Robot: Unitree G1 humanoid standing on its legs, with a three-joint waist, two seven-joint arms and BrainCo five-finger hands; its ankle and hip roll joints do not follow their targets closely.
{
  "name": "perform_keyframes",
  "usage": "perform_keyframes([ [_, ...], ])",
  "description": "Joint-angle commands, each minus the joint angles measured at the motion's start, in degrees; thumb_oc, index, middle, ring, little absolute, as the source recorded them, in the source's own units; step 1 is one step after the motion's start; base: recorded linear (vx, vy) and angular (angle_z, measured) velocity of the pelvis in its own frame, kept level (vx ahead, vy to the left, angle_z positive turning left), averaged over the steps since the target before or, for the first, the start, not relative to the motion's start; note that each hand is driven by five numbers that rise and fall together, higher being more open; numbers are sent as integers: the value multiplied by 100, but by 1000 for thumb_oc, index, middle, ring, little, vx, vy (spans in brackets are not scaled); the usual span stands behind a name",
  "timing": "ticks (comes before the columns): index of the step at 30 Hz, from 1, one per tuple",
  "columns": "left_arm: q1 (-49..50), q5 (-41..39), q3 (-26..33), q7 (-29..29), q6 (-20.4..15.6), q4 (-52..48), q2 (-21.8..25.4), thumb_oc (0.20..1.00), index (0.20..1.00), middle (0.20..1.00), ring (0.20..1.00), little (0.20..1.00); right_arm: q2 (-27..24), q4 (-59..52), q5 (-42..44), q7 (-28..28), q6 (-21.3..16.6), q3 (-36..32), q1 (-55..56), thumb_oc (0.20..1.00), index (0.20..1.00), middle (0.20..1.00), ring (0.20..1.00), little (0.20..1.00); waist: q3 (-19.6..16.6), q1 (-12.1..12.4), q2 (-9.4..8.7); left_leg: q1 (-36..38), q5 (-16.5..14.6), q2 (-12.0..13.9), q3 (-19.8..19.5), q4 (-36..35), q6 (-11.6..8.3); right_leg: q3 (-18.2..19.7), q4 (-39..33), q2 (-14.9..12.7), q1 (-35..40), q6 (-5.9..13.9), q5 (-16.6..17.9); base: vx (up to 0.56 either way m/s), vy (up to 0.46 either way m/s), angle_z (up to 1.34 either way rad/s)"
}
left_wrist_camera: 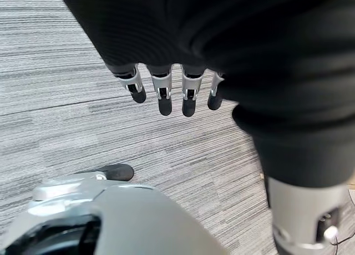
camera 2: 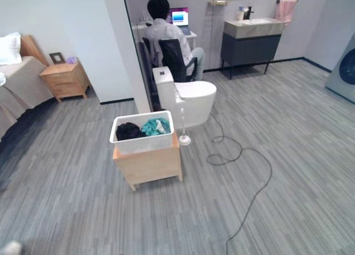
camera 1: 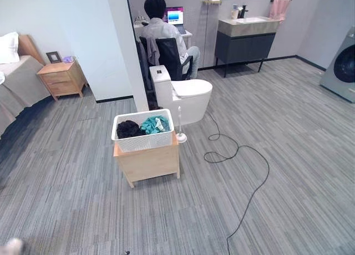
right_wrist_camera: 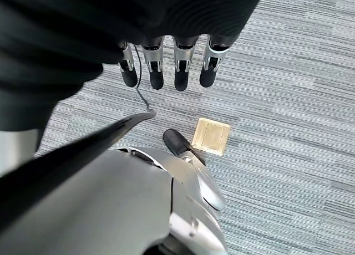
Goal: Grab the laundry basket,head to the washer,open it,put in the laundry and shut it.
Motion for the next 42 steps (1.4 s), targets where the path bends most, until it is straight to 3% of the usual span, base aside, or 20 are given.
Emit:
perform_keyframes([
  [1, -538, -199, -45, 51, -115, 164, 135, 1000, 1000, 1000, 1000, 1000, -29, 247, 137, 53, 42, 160, -305, 1000, 1000, 1000, 1000, 1000, 367, 90, -235, -218, -488, 26, -177, 559, 80, 84, 53, -708, 373, 490, -274, -46, 42, -3],
  [4, -574, -228, -55, 56, -94, 138, 164, 1000, 1000, 1000, 1000, 1000, -59, 261, 331, 89, 73, 5, -342, 1000, 1000, 1000, 1000, 1000, 422, 90, -285, -432, -662, -24, -217, 896, 161, 49, 211, -784, 297, 527, -256, -2, 58, 3],
  [9, -610, -91, -98, -92, 12, 49, 410, 1000, 1000, 1000, 1000, 1000, -248, 294, 899, 143, 88, -384, -491, 1000, 1000, 1000, 1000, 1000, 676, -154, -108, -399, -839, -89, -481, 992, 561, 674, 2925, -599, -1243, 562, -265, 45, 145, -8],
  [11, -604, -60, -52, -79, 8, 99, 432, 1000, 1000, 1000, 1000, 1000, -299, 250, 955, 136, 82, -398, -504, 1000, 1000, 1000, 1000, 1000, 705, -175, -88, -252, -858, -110, -475, 871, 568, 730, 2942, -578, -1462, 563, -165, 181, 8, -12],
  [14, -618, -105, 9, -20, -22, 183, 470, 1000, 1000, 1000, 1000, 1000, -436, 82, 1115, 110, 65, -441, -516, 1000, 1000, 1000, 1000, 1000, 790, -262, -27, 120, -951, -106, -589, 580, 494, 725, 2050, -675, -1746, 549, -62, 310, -107, 5],
  [15, -656, -179, 50, 25, -69, 197, 482, 1000, 1000, 1000, 1000, 1000, -510, -22, 1189, 99, 51, -499, -461, 1000, 1000, 1000, 1000, 1000, 883, -398, -51, 440, -1146, -126, -710, 517, 409, 1027, 1048, -729, -1880, 641, 241, 421, -178, 14],
  [17, -672, -157, 119, 41, -94, 215, 513, 1000, 1000, 1000, 1000, 1000, -525, -63, 1216, 128, 54, -577, -362, 1000, 1000, 1000, 1000, 1000, 873, -479, -113, 693, -1321, -104, -783, 468, 327, 1321, 369, -766, -2051, 755, 504, 442, -198, 32],
  [21, -622, -103, 253, 69, -94, 328, 527, 1000, 1000, 1000, 1000, 1000, -527, -204, 1182, 223, 24, -644, -36, 1000, 1000, 1000, 1000, 1000, 744, -661, -196, 1350, -1582, 233, -935, 601, 129, 1357, 439, -608, -2202, 816, 782, 543, -348, 27],
  [22, -609, -141, 272, 84, -105, 348, 524, 1000, 1000, 1000, 1000, 1000, -522, -250, 1177, 242, 7, -631, 52, 1000, 1000, 1000, 1000, 1000, 724, -719, -186, 1375, -1472, 376, -981, 822, 82, 1452, 752, -472, -2289, 747, 761, 479, -398, 73],
  [24, -678, -248, 295, 138, -98, 362, 535, 1000, 1000, 1000, 1000, 1000, -461, -267, 1227, 253, -16, -597, 161, 1000, 1000, 1000, 1000, 1000, 694, -782, -170, 946, -650, 728, -994, 1770, -35, 1526, 1239, -159, -2154, 546, 595, 331, -361, 96],
  [25, -678, -248, 295, 138, -98, 362, 537, 1000, 1000, 1000, 1000, 1000, -458, -267, 1227, 253, -16, -597, 160, 1000, 1000, 1000, 1000, 1000, 684, -787, -183, 931, -640, 714, -1000, 1767, -34, 1528, 1235, -173, -2165, 547, 600, 196, -327, 77],
  [27, -672, -420, 336, 94, -55, 229, 573, 1000, 1000, 1000, 1000, 1000, -435, -291, 1289, 218, -11, -579, 277, 1000, 1000, 1000, 1000, 1000, 696, -753, -291, -33, 312, 1185, -610, 3428, -5, 1263, 1086, -22, -1685, 147, 357, 304, -524, 57],
  [28, -657, -516, 382, 146, -40, 82, 629, 1000, 1000, 1000, 1000, 1000, -453, -466, 1489, 134, -59, -523, 233, 1000, 1000, 1000, 1000, 1000, 796, -623, -416, -709, 568, 1376, -530, 4632, 160, 1165, 902, 217, -1301, -123, 224, 313, -518, 32],
  [29, -657, -516, 382, 146, -40, 82, 629, 1000, 1000, 1000, 1000, 1000, -453, -467, 1489, 134, -59, -523, 233, 1000, 1000, 1000, 1000, 1000, 793, -629, -409, -723, 562, 1382, -541, 4647, 158, 1158, 903, 222, -1305, -125, 224, 381, -411, 7],
  [31, -674, -599, 397, 202, -49, -179, 691, 1000, 1000, 1000, 1000, 1000, -601, -1069, 1646, 30, -109, -576, 221, 1000, 1000, 1000, 1000, 1000, 884, -553, -473, -1158, 492, 1638, -155, 4587, 66, 1051, 908, 355, -866, -245, -202, 425, -284, -26],
  [34, -620, -634, 371, 204, -75, -474, 724, 1000, 1000, 1000, 1000, 1000, -844, -1853, 1655, 8, -164, -686, 306, 1000, 1000, 1000, 1000, 1000, 919, -552, -518, -1380, 336, 1538, -18, 3938, -27, 1006, 953, 298, -701, -214, -413, 260, -77, -13],
  [36, -627, -629, 385, 255, -93, -655, 756, 1000, 1000, 1000, 1000, 1000, -1222, -2939, 1585, -57, -225, -951, 479, 1000, 1000, 1000, 1000, 1000, 972, -548, -579, -1538, 507, 1620, 314, 2331, -274, 817, 986, 139, -469, -155, -636, 284, 20, 23],
  [38, -644, -647, 396, 249, -111, -709, 764, 1000, 1000, 1000, 1000, 1000, -1406, -3398, 1543, -89, -302, -1035, 459, 1000, 1000, 1000, 1000, 1000, 970, -463, -555, -1547, 871, 1461, 160, 1234, -333, 739, 1034, 161, -383, -119, -714, 240, 78, 24],
  [40, -662, -642, 377, 254, -114, -693, 766, 1000, 1000, 1000, 1000, 1000, -1454, -3527, 1523, -108, -323, -1054, 438, 1000, 1000, 1000, 1000, 1000, 966, -416, -533, -1623, 1022, 1414, -44, 932, -392, 721, 1065, 195, -310, -114, -786, 235, 82, 7],
  [42, -684, -642, 380, 285, -143, -603, 755, 1000, 1000, 1000, 1000, 1000, -1501, -3682, 1448, -146, -357, -1013, 323, 1000, 1000, 1000, 1000, 1000, 950, -269, -501, -1718, 1100, 1323, -635, 308, -476, 772, 1162, 234, -56, -56, -1016, 403, 166, 15],
])
